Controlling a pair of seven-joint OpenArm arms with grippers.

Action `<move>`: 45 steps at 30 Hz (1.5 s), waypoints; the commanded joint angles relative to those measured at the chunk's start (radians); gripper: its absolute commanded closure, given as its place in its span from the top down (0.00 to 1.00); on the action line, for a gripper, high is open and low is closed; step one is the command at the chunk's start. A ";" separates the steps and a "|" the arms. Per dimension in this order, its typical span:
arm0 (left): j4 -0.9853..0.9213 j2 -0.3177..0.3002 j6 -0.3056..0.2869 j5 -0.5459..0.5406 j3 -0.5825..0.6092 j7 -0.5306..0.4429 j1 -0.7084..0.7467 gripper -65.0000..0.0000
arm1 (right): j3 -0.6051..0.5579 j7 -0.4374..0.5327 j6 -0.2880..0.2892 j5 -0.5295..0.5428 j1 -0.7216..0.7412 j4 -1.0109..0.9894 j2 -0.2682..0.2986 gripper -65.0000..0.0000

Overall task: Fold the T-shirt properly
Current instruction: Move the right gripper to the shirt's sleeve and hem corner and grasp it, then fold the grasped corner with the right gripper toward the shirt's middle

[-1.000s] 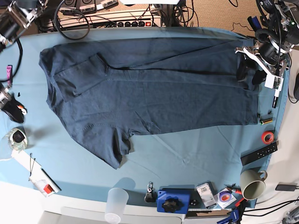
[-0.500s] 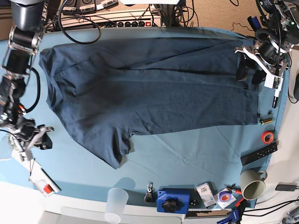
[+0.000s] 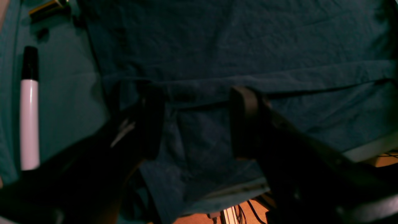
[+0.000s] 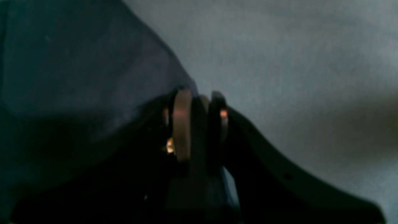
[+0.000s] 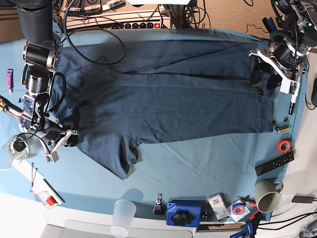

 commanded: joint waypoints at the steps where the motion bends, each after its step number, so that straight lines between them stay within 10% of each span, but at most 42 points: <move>1: 0.017 -0.010 -0.001 -0.018 -0.004 -0.019 -0.002 0.52 | 0.005 0.018 0.001 0.008 0.030 0.006 0.017 0.19; 15: 0.017 -0.011 -0.001 -0.018 -0.004 -0.019 -0.002 0.52 | 0.006 -0.463 0.001 0.328 0.027 0.000 0.020 0.02; 32: 0.017 -0.010 -0.001 -0.016 -0.004 -0.019 -0.002 0.52 | 0.007 -0.715 0.001 0.771 -0.027 0.035 0.053 0.00; 45: 0.017 -0.010 -0.001 -0.016 -0.004 -0.027 -0.002 0.52 | 0.051 -0.763 0.001 0.931 -0.364 0.535 0.148 0.00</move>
